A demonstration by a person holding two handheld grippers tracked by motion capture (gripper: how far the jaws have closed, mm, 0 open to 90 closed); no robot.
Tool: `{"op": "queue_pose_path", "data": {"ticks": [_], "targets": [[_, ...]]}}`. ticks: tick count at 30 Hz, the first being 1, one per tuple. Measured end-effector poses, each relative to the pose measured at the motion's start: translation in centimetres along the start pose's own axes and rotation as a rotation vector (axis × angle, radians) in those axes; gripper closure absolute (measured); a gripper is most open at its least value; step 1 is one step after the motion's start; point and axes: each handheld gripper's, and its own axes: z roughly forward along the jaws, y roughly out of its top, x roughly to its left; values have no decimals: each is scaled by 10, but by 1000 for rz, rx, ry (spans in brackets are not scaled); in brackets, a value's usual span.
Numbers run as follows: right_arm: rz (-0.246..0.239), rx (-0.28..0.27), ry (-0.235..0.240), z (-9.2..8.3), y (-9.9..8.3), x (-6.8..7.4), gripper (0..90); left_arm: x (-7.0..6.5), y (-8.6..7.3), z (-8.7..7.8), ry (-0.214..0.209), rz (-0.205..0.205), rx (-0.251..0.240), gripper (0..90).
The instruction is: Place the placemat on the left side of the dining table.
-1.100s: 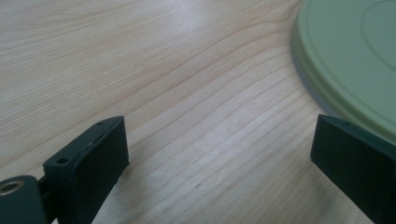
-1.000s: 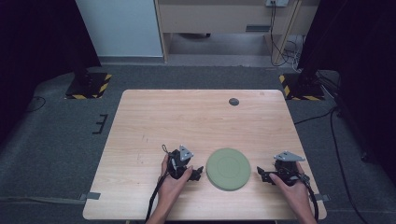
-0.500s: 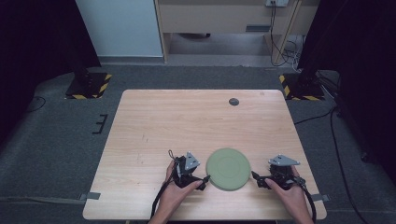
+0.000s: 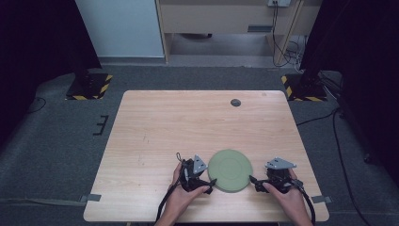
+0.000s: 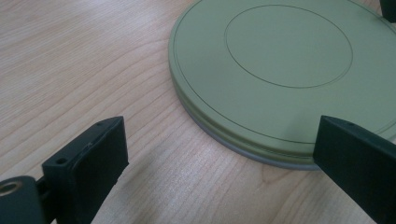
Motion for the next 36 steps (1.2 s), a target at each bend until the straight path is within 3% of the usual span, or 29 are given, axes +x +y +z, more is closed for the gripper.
{"op": "queue_pose_path", "data": {"ticks": [15,36], "targets": [[0,3,-23,2,1,1,26,2,1,2,0,-17,6,24],[24,-8,-76,7,5,3,24,6,3,5,37,-28,2,18]]}}
